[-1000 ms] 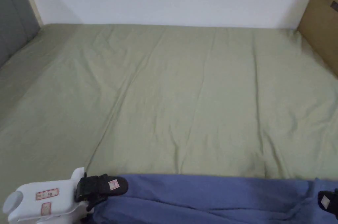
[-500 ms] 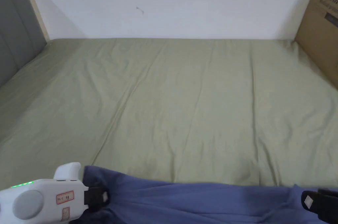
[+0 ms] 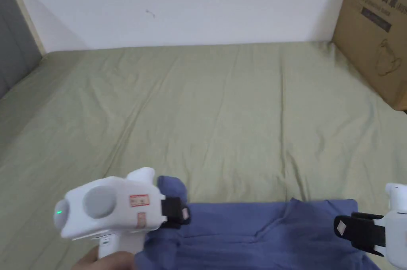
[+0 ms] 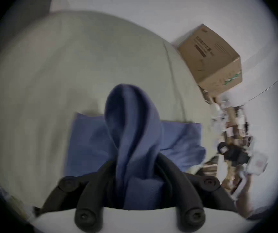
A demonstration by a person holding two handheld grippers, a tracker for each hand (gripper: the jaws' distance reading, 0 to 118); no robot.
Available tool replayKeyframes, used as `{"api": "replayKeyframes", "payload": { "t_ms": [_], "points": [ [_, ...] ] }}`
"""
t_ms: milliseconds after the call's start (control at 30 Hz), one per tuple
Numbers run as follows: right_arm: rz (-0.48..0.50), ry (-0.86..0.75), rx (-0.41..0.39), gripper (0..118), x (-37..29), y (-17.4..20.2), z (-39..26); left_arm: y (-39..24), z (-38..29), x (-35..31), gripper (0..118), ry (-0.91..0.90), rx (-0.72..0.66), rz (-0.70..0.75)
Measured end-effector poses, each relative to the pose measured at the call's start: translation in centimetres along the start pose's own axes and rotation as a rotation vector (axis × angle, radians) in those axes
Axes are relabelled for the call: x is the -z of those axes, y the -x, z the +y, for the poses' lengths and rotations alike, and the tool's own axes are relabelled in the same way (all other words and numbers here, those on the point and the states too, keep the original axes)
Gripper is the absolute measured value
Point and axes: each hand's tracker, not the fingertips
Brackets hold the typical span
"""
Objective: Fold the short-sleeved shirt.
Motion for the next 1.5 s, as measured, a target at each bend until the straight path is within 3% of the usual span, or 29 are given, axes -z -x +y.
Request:
{"api": "replayKeyframes", "payload": {
  "t_ms": [67,133,233,333,400,433,500,533,567,667,867,1033,1167,1200,1233,1333,1400,1500],
  "points": [
    [0.007,-0.002,0.001,0,-0.6,0.2,0.0,-1.4,0.1,3.1,56,0.057,0.011,-0.033],
    [0.012,-0.011,0.000,0,-1.1,0.2,0.0,-2.2,-0.2,5.5,108,0.083,0.002,-0.120],
    [0.010,-0.033,0.006,0,-1.3,-0.3,0.1,-3.4,-0.6,5.9,112,0.063,-0.015,-0.229],
    [0.012,-0.043,0.020,0,-1.8,-0.6,0.3,-3.8,-0.5,4.1,112,0.008,0.039,-0.222],
    [0.006,-0.048,0.020,0,-1.9,-0.8,0.3,-3.9,-0.3,2.6,104,-0.025,0.154,-0.088],
    [0.000,-0.050,0.018,0,-2.0,-0.9,0.3,-4.0,-0.3,1.6,80,-0.060,0.207,0.006],
    [-0.007,-0.051,0.020,0,-2.1,-0.9,0.2,-3.9,-0.4,1.2,18,-0.054,0.257,0.171],
    [-0.007,-0.050,0.024,0,-2.1,-1.1,0.1,-3.6,-0.4,1.6,3,-0.025,0.266,0.238],
    [-0.007,-0.049,0.027,0,-2.2,-1.2,0.1,-3.4,-0.5,2.1,3,0.003,0.264,0.244],
    [-0.016,-0.040,0.031,0,-2.1,-1.6,-0.1,-2.3,-1.1,4.4,3,0.087,0.198,0.087],
    [-0.053,-0.027,0.027,0,-2.9,-1.9,0.0,-2.7,-3.7,12.0,2,0.230,0.204,0.017],
    [-0.075,-0.021,0.018,0,-2.8,-1.8,0.4,0.3,-2.6,9.1,3,0.180,-0.054,-0.285],
    [-0.069,-0.015,0.015,0,-1.9,-1.3,0.8,4.8,-1.8,2.0,3,0.001,-0.066,-0.382],
    [-0.070,-0.017,0.008,0,-1.6,-1.1,0.9,6.7,-1.6,0.0,7,-0.035,-0.092,-0.405],
    [-0.073,-0.024,-0.001,0,-1.5,-0.9,1.0,8.6,-1.4,-1.6,27,-0.040,-0.124,-0.441],
    [-0.065,-0.025,-0.014,0,-0.8,-0.4,1.3,13.1,-1.0,-4.5,118,-0.070,-0.194,-0.427],
    [-0.059,-0.020,-0.013,0,-0.3,-0.2,1.3,15.3,-0.7,-5.6,118,-0.155,-0.216,-0.380],
    [-0.059,-0.017,-0.018,0,0.1,0.2,1.1,17.7,-0.7,-4.0,118,-0.127,-0.320,-0.394]
  ]
}}
